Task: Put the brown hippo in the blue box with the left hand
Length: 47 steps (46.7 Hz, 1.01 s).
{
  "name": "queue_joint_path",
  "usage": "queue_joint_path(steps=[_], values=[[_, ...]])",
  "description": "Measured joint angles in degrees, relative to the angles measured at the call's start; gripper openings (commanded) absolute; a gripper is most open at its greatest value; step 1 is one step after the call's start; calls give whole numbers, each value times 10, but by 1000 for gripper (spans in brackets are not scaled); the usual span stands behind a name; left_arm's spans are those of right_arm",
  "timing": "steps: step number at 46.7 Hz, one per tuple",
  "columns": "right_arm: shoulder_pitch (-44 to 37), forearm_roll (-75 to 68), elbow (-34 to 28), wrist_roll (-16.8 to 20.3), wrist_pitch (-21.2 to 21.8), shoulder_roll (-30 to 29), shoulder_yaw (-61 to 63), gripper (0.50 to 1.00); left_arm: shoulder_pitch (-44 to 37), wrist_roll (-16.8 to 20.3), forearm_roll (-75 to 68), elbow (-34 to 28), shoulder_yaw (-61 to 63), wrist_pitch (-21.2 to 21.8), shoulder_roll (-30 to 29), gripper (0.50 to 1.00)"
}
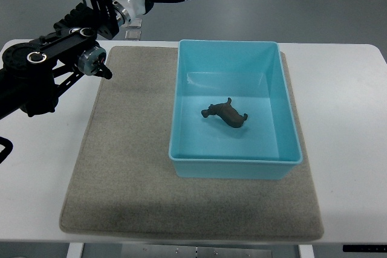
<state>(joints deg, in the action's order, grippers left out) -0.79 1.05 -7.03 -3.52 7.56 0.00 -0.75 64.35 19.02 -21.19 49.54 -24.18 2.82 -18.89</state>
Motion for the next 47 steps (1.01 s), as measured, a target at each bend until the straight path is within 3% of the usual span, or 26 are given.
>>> queue_joint_path(steps=[8, 16, 33, 47], values=[[0, 0, 0, 0, 0, 0, 0, 936, 0, -1, 17, -82, -1, -3, 1, 994], [0, 0, 0, 0, 0, 0, 0, 936, -1, -2, 60, -111, -12, -8, 0, 996], [0, 0, 0, 0, 0, 0, 0, 936, -21, -5, 346, -195, -15, -43, 2, 996], [0, 0, 0, 0, 0, 0, 0, 936, -63, -7, 349, -208, -92, -44, 7, 996]])
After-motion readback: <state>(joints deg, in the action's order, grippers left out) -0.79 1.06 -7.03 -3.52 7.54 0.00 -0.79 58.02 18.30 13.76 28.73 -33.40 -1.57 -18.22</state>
